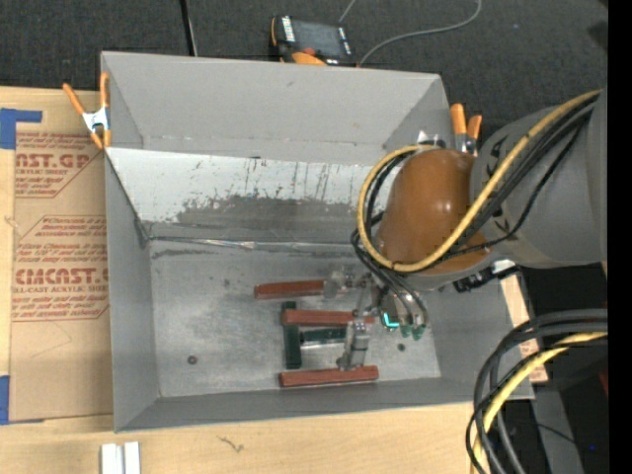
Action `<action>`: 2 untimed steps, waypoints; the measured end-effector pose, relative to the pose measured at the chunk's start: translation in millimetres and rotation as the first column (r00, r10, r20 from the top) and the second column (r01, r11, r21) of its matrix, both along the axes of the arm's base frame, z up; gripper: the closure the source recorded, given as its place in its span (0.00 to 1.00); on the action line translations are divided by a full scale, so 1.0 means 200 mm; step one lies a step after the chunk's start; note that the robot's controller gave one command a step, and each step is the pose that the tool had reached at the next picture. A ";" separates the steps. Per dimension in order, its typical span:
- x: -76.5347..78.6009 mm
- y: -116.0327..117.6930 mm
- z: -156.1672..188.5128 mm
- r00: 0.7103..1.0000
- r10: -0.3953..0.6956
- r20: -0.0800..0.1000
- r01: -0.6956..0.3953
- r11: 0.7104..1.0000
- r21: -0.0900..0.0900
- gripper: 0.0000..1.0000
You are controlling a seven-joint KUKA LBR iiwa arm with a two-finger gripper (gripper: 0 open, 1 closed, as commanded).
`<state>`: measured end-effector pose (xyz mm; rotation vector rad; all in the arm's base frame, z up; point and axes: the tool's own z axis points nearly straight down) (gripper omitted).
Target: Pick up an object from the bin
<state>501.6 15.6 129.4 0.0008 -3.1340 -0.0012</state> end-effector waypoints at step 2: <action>-0.09 0.05 -0.30 0.986 -0.167 0.006 0.167 0.986 0.000 0.00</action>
Offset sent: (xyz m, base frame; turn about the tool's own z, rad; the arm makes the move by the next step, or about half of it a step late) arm -0.0169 0.0096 -0.0594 0.1686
